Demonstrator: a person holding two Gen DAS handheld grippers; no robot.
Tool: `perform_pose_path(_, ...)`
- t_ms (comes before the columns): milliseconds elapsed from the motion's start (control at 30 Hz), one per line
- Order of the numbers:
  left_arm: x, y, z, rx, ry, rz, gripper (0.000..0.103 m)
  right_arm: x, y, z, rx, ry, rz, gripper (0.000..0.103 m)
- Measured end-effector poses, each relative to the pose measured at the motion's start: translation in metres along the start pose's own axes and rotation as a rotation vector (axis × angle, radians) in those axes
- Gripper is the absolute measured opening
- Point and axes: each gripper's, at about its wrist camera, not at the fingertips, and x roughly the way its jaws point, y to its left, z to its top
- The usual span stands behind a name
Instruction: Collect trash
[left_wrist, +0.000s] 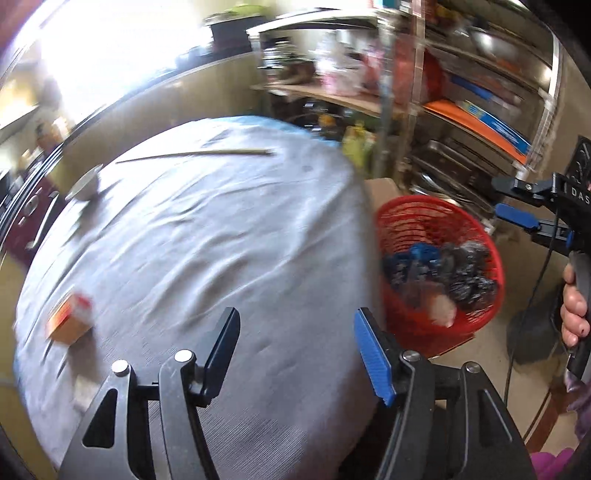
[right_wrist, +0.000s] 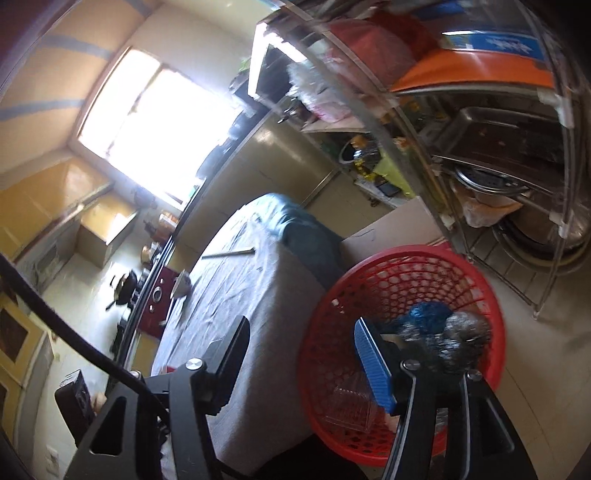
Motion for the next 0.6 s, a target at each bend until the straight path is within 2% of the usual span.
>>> perform_pose_path(233, -0.042, 0.069, -0.018, -0.175, -0.046, 0.146, 0.066, 0.02, 0.061, -0.009, -0.139, 0.045, 0.029, 0.064)
perform_pose_path(300, -0.049, 0.088, -0.027, -0.226, -0.048, 0.165, 0.066, 0.027, 0.081, -0.015, -0.185, 0.067, 0.034, 0.064)
perform_pose_path(600, -0.061, 0.166, -0.09, -0.4, -0.017, 0.298, 0.066, 0.07, 0.139, -0.059, -0.308, 0.222, 0.074, 0.064)
